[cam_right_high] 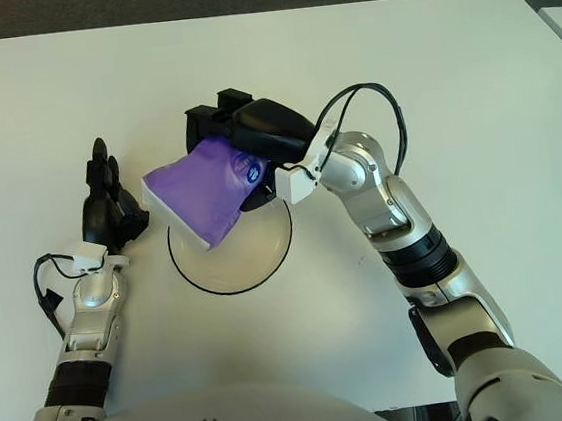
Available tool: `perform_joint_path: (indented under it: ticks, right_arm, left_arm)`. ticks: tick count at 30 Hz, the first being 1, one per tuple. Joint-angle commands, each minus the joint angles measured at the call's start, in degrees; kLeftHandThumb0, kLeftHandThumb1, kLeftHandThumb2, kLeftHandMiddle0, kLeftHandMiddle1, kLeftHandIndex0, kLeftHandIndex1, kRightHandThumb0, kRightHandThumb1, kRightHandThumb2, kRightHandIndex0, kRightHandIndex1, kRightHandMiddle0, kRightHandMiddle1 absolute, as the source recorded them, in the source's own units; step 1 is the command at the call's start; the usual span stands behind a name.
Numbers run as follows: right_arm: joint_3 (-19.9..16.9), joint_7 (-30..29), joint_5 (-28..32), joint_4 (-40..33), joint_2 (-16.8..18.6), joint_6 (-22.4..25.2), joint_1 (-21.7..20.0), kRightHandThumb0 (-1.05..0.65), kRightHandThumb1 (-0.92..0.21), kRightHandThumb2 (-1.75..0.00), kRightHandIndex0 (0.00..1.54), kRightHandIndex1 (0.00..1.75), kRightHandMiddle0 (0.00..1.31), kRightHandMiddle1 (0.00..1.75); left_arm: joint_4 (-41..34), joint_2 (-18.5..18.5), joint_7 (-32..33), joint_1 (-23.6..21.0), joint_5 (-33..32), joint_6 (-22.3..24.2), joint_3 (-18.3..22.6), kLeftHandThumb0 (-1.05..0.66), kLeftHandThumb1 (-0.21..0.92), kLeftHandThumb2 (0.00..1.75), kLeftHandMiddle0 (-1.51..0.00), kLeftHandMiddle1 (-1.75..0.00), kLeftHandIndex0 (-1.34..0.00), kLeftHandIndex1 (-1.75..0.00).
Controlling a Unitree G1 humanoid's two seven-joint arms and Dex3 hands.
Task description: Put the tissue paper into the plate.
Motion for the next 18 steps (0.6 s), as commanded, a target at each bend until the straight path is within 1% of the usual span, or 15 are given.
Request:
perform_joint_path:
  ticks: [1, 2, 3, 4, 5, 6, 7, 8, 9, 10, 11, 12, 16, 18]
  right_arm:
    - [0.54, 0.17, -1.48, 0.49, -0.81, -0.71, -0.07, -0.16, -0.26, -1.35, 0.81, 1.75, 0.55, 1.64]
    - [0.38, 2.51, -1.15, 0.24, -2.43, -0.44, -1.28, -0.13, -0.28, -1.33, 0.77, 1.75, 0.53, 1.63]
    - [0.24, 4.23, -0.87, 0.04, -3.61, -0.25, -2.17, -0.09, -0.43, -1.15, 0.63, 1.74, 0.38, 1.65]
    - [0.18, 6.09, -0.61, -0.09, -4.9, -0.34, -3.08, -0.06, -0.55, -1.01, 0.53, 1.74, 0.28, 1.66]
    - [0.72, 8.46, -0.8, 0.04, -6.5, -1.04, -4.2, -0.17, -0.55, -0.95, 0.43, 1.69, 0.23, 1.59]
    - [1.15, 9.88, -1.01, 0.19, -7.38, -1.59, -4.82, -0.4, -0.62, -0.77, 0.28, 1.29, 0.14, 1.24]
    - [1.41, 10.86, -1.12, 0.28, -7.93, -1.94, -5.23, -0.54, -0.7, -0.6, 0.18, 1.02, 0.09, 1.01]
    - [2.01, 12.07, -1.42, 0.69, -8.69, -2.89, -5.94, -0.6, -0.73, -0.53, 0.14, 0.93, 0.07, 0.92]
    - [2.63, 13.04, -1.71, 1.33, -9.56, -4.49, -6.81, -0.71, -0.8, -0.42, 0.09, 0.64, 0.05, 0.68]
    - [3.07, 13.74, -1.89, 1.82, -10.19, -5.69, -7.46, -0.81, -0.84, -0.36, 0.06, 0.42, 0.03, 0.48]
    - [3.32, 14.18, -1.96, 2.18, -10.57, -6.51, -7.89, -0.88, -0.87, -0.32, 0.04, 0.28, 0.02, 0.35]
    - [3.67, 14.21, -2.37, 2.64, -10.97, -7.91, -8.37, -0.94, -0.89, -0.3, 0.02, 0.18, 0.01, 0.24]
    - [4.23, 13.46, -3.41, 4.18, -11.68, -12.0, -9.56, -1.02, -0.91, -0.33, 0.01, 0.05, 0.0, 0.06]
    - [4.14, 12.99, -3.24, 4.81, -11.72, -13.54, -9.8, -1.03, -0.92, -0.35, 0.0, 0.02, 0.0, 0.03]
  left_arm:
    - [4.65, -1.13, -0.17, 5.87, 0.57, 2.48, -0.48, -0.84, 0.92, 1.02, -0.12, -0.01, 0.0, -0.19]
    - [4.66, -1.16, -0.16, 5.86, 0.52, 2.42, -0.44, -0.84, 0.92, 1.02, -0.12, -0.01, 0.0, -0.19]
    - [4.67, -1.19, -0.15, 5.85, 0.48, 2.38, -0.42, -0.83, 0.92, 1.02, -0.13, -0.01, 0.0, -0.2]
    - [4.65, -1.21, -0.18, 5.86, 0.43, 2.39, -0.4, -0.83, 0.92, 1.01, -0.13, -0.01, 0.0, -0.2]
    - [4.6, -1.25, -0.24, 5.87, 0.33, 2.45, -0.37, -0.83, 0.92, 1.01, -0.13, -0.01, 0.0, -0.2]
    - [4.56, -1.27, -0.28, 5.88, 0.26, 2.49, -0.35, -0.83, 0.92, 1.01, -0.13, -0.01, 0.0, -0.21]
    - [4.52, -1.29, -0.31, 5.89, 0.21, 2.53, -0.34, -0.83, 0.92, 1.01, -0.13, -0.01, 0.0, -0.21]
    - [4.49, -1.33, -0.35, 5.9, 0.11, 2.56, -0.31, -0.82, 0.92, 1.01, -0.13, -0.01, 0.0, -0.21]
    - [4.45, -1.4, -0.38, 5.91, 0.01, 2.6, -0.28, -0.82, 0.92, 1.0, -0.13, -0.01, 0.0, -0.21]
    - [4.43, -1.44, -0.4, 5.91, -0.05, 2.63, -0.25, -0.82, 0.92, 1.0, -0.13, -0.01, 0.0, -0.21]
    - [4.41, -1.48, -0.42, 5.92, -0.09, 2.65, -0.23, -0.82, 0.92, 1.0, -0.13, -0.01, 0.0, -0.21]
    - [4.41, -1.49, -0.44, 5.89, -0.11, 2.7, -0.2, -0.82, 0.92, 1.0, -0.13, -0.01, 0.0, -0.21]
    - [4.25, -1.45, -0.55, 5.85, -0.03, 3.09, -0.18, -0.83, 0.92, 0.99, -0.12, 0.0, 0.0, -0.2]
    - [4.09, -1.35, -0.56, 5.88, 0.19, 3.39, -0.26, -0.83, 0.92, 1.0, -0.12, 0.0, 0.0, -0.19]
